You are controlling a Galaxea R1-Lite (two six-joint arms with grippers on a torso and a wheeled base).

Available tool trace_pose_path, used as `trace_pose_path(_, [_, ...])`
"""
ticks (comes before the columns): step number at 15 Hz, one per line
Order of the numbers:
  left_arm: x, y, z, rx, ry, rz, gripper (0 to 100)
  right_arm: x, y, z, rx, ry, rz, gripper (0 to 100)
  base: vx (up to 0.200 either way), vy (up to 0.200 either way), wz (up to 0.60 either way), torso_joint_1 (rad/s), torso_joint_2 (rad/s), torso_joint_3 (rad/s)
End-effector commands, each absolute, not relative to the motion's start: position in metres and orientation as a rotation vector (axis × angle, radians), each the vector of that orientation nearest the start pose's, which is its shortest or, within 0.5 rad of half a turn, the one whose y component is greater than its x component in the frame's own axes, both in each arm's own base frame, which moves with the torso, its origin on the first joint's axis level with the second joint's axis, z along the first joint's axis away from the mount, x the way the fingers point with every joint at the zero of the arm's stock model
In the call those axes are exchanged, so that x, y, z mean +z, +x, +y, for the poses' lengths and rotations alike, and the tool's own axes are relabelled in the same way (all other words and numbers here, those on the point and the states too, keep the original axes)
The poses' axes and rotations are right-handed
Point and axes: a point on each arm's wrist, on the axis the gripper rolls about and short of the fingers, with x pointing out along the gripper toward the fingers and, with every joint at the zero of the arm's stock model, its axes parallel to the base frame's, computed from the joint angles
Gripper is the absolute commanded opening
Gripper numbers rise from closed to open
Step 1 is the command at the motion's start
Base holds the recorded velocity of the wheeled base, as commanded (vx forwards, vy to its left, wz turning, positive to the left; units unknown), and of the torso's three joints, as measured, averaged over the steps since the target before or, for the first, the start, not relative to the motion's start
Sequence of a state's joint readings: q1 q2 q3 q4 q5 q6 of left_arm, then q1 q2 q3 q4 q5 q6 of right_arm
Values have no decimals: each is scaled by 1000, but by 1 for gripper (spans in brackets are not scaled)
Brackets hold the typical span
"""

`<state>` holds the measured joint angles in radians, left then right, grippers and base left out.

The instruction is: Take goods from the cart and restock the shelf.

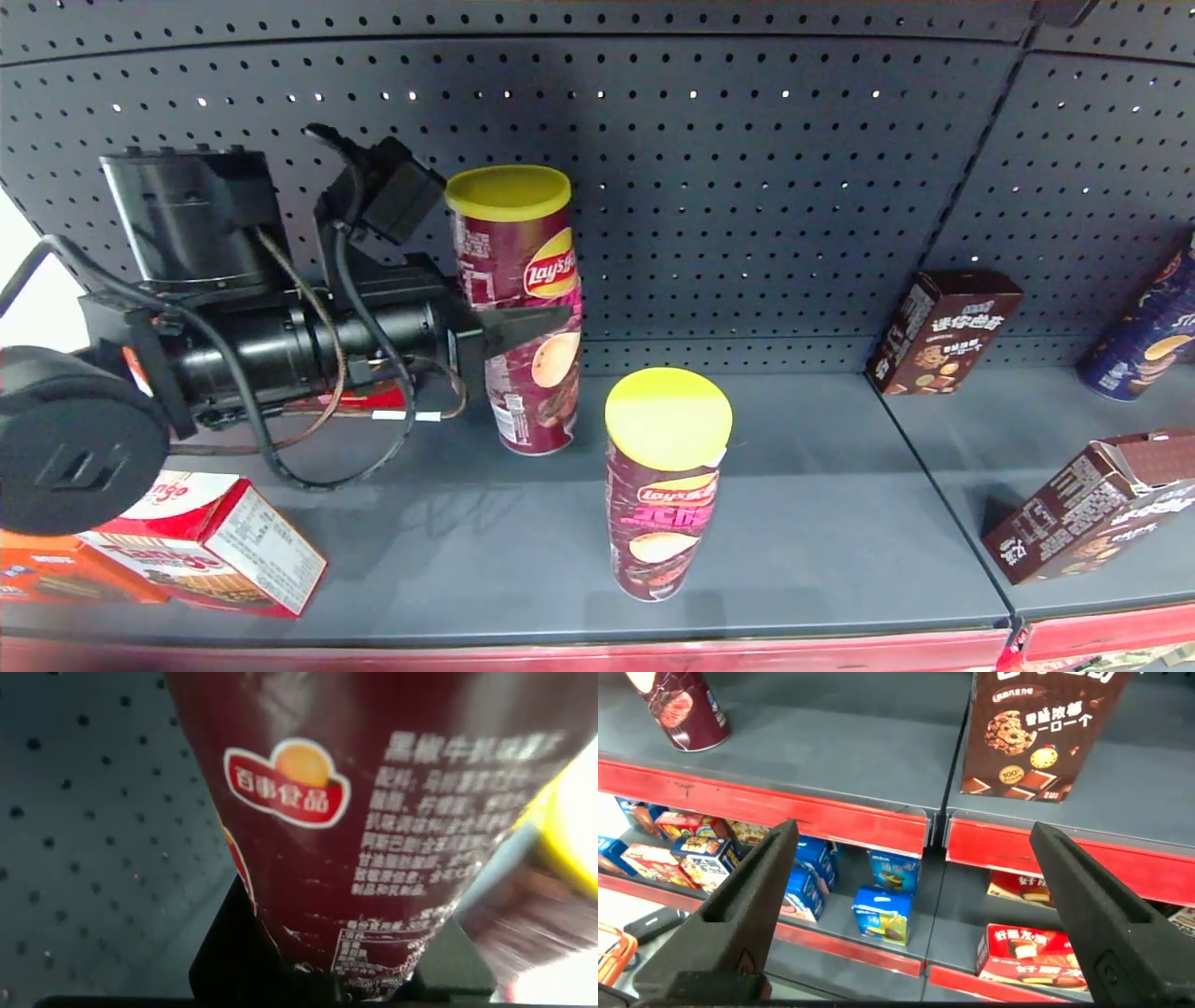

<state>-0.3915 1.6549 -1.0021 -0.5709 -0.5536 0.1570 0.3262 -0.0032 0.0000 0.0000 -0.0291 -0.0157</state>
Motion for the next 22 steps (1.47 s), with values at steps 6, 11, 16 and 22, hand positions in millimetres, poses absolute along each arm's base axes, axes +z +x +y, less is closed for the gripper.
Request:
trace_pose_path(6, [214,345,-132,-1077,136,-50,0,75,-21,-8,298,-17,-3,100,0,0,0,0,0,0])
trace_pose_path(11, [205,369,-141,-1080,139,-59,0,75,-21,-8,298,-17,-3,100,0,0,0,0,0,0])
trace_pose_path(16, [192,373,-156,-1114,136,-34,0,75,-21,-8,298,-17,-3,100,0,0,0,0,0,0])
trace_pose_path(22, [181,377,-159,-1119,132,-8,0,75,-21,-8,298,-17,-3,100,0,0,0,0,0,0])
